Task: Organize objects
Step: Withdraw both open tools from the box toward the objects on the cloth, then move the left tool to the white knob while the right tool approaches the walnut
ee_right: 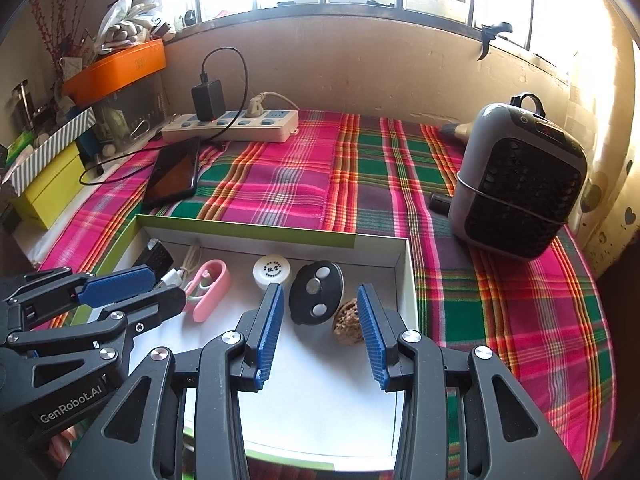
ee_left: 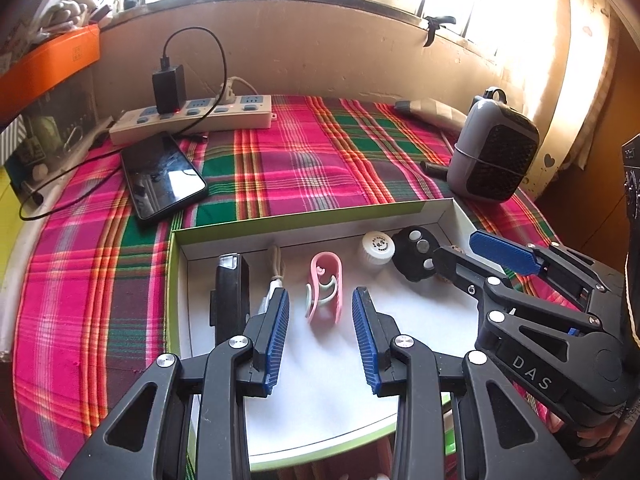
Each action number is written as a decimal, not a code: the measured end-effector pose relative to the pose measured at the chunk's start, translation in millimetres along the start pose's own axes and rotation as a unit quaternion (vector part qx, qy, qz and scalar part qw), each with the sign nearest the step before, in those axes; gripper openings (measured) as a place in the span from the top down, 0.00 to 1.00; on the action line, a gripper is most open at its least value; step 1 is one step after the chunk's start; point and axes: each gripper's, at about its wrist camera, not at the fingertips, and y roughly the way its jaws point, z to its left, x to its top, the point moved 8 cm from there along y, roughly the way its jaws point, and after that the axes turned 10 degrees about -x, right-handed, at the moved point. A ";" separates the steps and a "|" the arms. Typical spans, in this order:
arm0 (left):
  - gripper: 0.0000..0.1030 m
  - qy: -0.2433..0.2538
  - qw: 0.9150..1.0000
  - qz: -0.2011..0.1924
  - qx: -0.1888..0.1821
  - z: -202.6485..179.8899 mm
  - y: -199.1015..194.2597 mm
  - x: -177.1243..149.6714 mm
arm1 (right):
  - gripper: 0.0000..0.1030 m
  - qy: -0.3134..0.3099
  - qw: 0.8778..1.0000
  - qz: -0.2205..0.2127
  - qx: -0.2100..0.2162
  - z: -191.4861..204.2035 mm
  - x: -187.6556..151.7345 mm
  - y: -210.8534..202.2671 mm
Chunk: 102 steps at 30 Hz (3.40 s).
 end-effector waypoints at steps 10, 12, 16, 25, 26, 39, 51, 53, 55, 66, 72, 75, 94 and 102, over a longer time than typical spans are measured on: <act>0.70 -0.003 1.000 -0.008 0.006 -2.1 -17.9 -12.7 | 0.61 0.010 1.000 -0.008 0.010 1.6 -9.7 -19.4; 0.70 -0.002 1.000 -0.012 0.008 -3.0 -22.5 -15.7 | 0.61 0.013 1.000 -0.010 0.014 2.6 -12.4 -24.1; 0.70 -0.001 1.000 -0.017 0.013 -4.4 -29.9 -21.3 | 0.61 0.014 1.000 -0.015 0.016 4.3 -17.8 -33.4; 0.70 0.010 0.999 -0.030 0.014 -12.3 -48.8 -36.3 | 0.61 0.022 0.999 -0.024 0.024 5.5 -33.1 -52.0; 0.70 0.009 0.999 -0.031 0.014 -12.3 -50.2 -37.9 | 0.61 0.024 0.999 -0.025 0.025 5.0 -35.4 -54.5; 0.70 0.010 0.999 -0.034 0.003 -8.5 -67.2 -68.7 | 0.61 0.043 0.998 -0.034 0.026 -8.6 -58.0 -73.1; 0.70 0.003 0.999 -0.013 -0.029 -6.9 -62.7 -97.4 | 0.61 0.053 0.998 -0.028 0.011 -28.0 -86.8 -83.1; 0.70 0.002 1.000 -0.009 -0.030 -6.9 -60.3 -99.4 | 0.61 0.053 0.998 -0.027 0.010 -29.7 -90.3 -83.6; 0.70 0.000 0.999 -0.005 -0.035 -7.5 -57.8 -100.3 | 0.61 0.054 0.998 -0.023 0.013 -31.0 -94.8 -83.9; 0.70 -0.001 0.999 0.001 -0.041 -6.6 -50.2 -102.4 | 0.61 0.061 0.998 0.003 0.021 -33.1 -116.9 -77.7; 0.69 0.003 0.999 0.000 -0.046 -8.2 -50.1 -101.5 | 0.42 0.056 0.998 0.012 0.031 -26.9 -121.0 -71.9; 0.69 0.009 0.999 0.000 -0.052 -10.9 -50.5 -101.5 | 0.42 0.052 0.998 0.016 0.029 -25.3 -121.2 -69.3; 0.66 0.044 0.994 0.024 -0.101 -38.8 -45.5 -110.2 | 0.42 0.035 0.998 0.048 0.013 -26.3 -125.4 -55.5; 0.66 0.041 0.994 0.033 -0.092 -37.1 -38.0 -111.8 | 0.45 0.033 0.998 0.048 0.016 -24.3 -123.3 -53.2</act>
